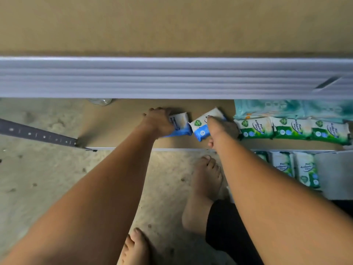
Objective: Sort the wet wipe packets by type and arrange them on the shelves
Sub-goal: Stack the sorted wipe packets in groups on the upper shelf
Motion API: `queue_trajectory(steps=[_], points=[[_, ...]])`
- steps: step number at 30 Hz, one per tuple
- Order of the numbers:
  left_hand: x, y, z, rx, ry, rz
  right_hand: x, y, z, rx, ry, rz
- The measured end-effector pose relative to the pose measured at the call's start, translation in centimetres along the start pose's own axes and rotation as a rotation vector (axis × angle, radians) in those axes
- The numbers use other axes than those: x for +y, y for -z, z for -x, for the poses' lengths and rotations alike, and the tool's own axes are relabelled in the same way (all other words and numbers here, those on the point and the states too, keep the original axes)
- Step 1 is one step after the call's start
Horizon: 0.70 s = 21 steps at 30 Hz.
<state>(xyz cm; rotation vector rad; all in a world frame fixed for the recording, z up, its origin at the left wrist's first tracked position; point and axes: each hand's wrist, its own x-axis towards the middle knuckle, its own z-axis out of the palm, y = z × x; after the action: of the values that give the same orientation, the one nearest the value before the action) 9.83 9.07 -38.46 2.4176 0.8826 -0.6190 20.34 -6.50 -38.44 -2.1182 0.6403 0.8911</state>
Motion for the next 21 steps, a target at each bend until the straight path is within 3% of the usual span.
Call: queue_trajectory(steps=[3,10,15,21], points=[[-0.3,0.0,0.3,-0.059,0.073,0.024,-0.1,-0.4,-0.1,0.152,0.237,0.105],[-0.8,-1.1,3.6,0.022,0.15,0.333,1.7,0.0,1.3,0.117,0.449,0.207],[-0.9,-2.7,7.8,0.074,0.234,0.613,2.4,1.7,3.9,-0.015,0.398,0.071],[-1.0,-3.2,12.8,0.045,0.21,0.876,2.5,4.9,8.5,-0.193,0.505,0.09]])
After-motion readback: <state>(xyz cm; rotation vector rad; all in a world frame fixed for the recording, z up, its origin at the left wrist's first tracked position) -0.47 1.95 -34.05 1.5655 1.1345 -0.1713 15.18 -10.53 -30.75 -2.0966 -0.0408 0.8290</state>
